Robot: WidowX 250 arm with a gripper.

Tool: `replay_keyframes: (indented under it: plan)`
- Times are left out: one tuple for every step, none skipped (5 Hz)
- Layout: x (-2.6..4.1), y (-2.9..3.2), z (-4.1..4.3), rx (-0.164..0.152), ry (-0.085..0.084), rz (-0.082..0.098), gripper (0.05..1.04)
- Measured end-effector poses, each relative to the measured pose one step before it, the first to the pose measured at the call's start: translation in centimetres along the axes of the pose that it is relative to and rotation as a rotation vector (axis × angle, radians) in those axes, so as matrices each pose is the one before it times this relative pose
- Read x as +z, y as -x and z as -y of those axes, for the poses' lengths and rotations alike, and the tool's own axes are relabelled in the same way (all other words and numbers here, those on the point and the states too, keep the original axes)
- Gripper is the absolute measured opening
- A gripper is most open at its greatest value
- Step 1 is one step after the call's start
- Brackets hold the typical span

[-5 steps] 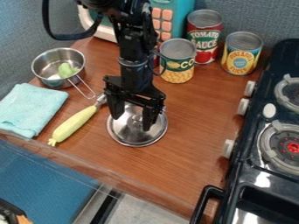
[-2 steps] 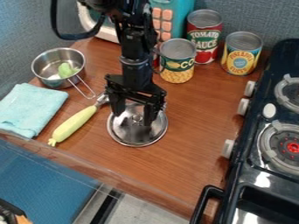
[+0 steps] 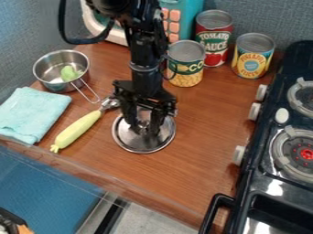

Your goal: Pick silver lid on table and cover the pot

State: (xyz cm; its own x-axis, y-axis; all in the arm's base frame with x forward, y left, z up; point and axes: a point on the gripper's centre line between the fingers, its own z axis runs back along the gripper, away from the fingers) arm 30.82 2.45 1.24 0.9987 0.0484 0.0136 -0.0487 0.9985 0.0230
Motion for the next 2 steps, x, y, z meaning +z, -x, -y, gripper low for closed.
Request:
replay_keyframes:
  plan:
    - [-0.075,-0.023,-0.028,0.0070,-0.0020,0.0123,0.348]
    - [0.151,0.226,0.018,0.0041,0.0012,0.0031,0.280]
